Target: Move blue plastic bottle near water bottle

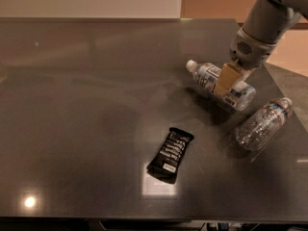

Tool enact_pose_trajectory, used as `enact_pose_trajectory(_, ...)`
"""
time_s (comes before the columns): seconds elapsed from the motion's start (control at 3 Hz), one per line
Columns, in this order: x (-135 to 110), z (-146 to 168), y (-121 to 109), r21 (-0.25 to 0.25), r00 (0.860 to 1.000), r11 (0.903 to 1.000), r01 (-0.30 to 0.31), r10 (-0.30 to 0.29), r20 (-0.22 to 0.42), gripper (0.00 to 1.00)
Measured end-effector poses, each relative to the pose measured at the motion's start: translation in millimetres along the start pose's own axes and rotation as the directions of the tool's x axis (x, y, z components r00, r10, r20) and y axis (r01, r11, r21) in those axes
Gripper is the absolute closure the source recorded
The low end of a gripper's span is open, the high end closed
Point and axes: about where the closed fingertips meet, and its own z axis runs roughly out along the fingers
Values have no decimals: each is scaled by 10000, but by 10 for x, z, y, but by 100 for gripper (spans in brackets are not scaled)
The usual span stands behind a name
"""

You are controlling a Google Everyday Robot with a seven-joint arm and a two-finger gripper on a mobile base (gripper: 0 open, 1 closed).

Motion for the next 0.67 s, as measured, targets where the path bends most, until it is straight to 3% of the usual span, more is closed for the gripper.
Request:
enact_pose_trajectory(0.33, 72, 70, -21, -164, 9997, 9996, 210, -212, -105, 100)
enact_pose_trajectory(0.67, 127, 132, -50, -242, 9994, 9993, 283, -288, -175, 82)
